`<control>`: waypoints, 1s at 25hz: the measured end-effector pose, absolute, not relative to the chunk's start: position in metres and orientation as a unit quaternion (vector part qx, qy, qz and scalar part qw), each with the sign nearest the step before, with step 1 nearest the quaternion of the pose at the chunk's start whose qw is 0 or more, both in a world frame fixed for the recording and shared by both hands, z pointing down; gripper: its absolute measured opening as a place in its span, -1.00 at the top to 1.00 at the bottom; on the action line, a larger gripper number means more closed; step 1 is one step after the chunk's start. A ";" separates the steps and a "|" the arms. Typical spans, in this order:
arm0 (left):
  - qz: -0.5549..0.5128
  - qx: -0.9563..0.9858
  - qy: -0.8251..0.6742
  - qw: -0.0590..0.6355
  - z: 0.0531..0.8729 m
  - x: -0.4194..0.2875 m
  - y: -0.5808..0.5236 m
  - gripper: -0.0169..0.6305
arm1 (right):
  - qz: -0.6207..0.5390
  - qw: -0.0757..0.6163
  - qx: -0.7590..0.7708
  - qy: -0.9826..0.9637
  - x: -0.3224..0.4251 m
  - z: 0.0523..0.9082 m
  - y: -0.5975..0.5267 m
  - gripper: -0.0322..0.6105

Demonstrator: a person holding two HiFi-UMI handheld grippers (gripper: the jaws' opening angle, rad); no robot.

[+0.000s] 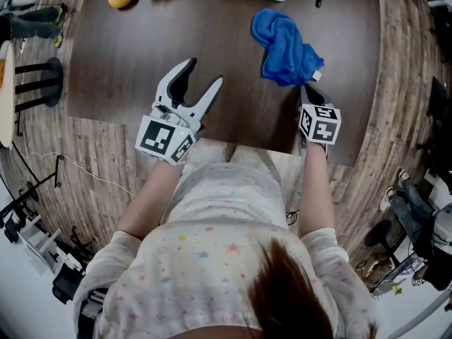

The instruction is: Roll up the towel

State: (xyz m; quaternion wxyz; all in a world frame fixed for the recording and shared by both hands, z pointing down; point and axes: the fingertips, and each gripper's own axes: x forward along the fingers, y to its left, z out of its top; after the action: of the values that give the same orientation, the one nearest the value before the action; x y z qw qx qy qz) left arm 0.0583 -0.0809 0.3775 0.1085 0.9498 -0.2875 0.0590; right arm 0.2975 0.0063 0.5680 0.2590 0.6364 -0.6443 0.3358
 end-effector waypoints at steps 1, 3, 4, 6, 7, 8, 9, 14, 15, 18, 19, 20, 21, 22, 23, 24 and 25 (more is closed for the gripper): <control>0.062 0.952 -0.279 0.109 0.380 0.060 -0.078 0.19 | 0.333 0.251 0.635 -0.650 0.293 0.562 0.006 0.85; 0.069 0.957 -0.260 0.111 0.384 0.064 -0.071 0.19 | 0.324 0.238 0.630 -0.665 0.283 0.547 0.005 0.85; 0.072 0.959 -0.249 0.111 0.386 0.067 -0.068 0.19 | 0.317 0.232 0.627 -0.673 0.278 0.538 0.005 0.85; 0.076 0.965 -0.226 0.113 0.389 0.074 -0.060 0.19 | 0.302 0.221 0.620 -0.689 0.269 0.520 0.002 0.85; 0.077 0.967 -0.214 0.112 0.389 0.077 -0.057 0.19 | 0.295 0.214 0.616 -0.698 0.265 0.510 0.000 0.85; 0.079 0.970 -0.202 0.111 0.390 0.081 -0.054 0.19 | 0.288 0.208 0.612 -0.707 0.260 0.500 -0.003 0.85; 0.080 0.972 -0.190 0.109 0.390 0.085 -0.051 0.19 | 0.280 0.201 0.607 -0.716 0.255 0.490 -0.005 0.85; 0.086 0.983 -0.125 0.098 0.388 0.111 -0.034 0.19 | 0.247 0.168 0.575 -0.761 0.219 0.438 -0.017 0.85; 0.088 0.985 -0.110 0.096 0.387 0.116 -0.030 0.19 | 0.240 0.163 0.568 -0.770 0.212 0.429 -0.018 0.85; 0.094 0.990 -0.066 0.078 0.382 0.133 -0.020 0.19 | 0.221 0.150 0.547 -0.793 0.193 0.400 -0.023 0.85; 0.097 0.992 -0.053 0.069 0.379 0.138 -0.018 0.19 | 0.216 0.148 0.540 -0.800 0.187 0.391 -0.025 0.85; 0.100 0.992 -0.040 0.059 0.376 0.143 -0.017 0.20 | 0.213 0.146 0.532 -0.807 0.181 0.383 -0.026 0.85; 0.105 0.993 -0.029 0.047 0.374 0.147 -0.016 0.20 | 0.211 0.145 0.522 -0.814 0.174 0.375 -0.028 0.85; 0.110 0.993 -0.021 0.035 0.372 0.150 -0.016 0.20 | 0.210 0.144 0.512 -0.821 0.167 0.368 -0.029 0.85; 0.115 0.993 -0.015 0.022 0.371 0.152 -0.017 0.20 | 0.207 0.145 0.501 -0.828 0.160 0.362 -0.030 0.85; 0.119 0.993 -0.011 0.009 0.370 0.153 -0.019 0.20 | 0.203 0.149 0.491 -0.834 0.154 0.356 -0.030 0.85; 0.122 0.992 -0.006 -0.004 0.368 0.153 -0.021 0.20 | 0.198 0.155 0.483 -0.839 0.148 0.351 -0.031 0.85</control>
State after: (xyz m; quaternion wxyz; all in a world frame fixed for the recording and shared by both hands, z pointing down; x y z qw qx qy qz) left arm 0.1533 -0.0210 0.3680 -0.0038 0.9925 -0.0062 0.1223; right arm 0.1480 -0.0306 0.3514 0.1549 0.4830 -0.8388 0.1975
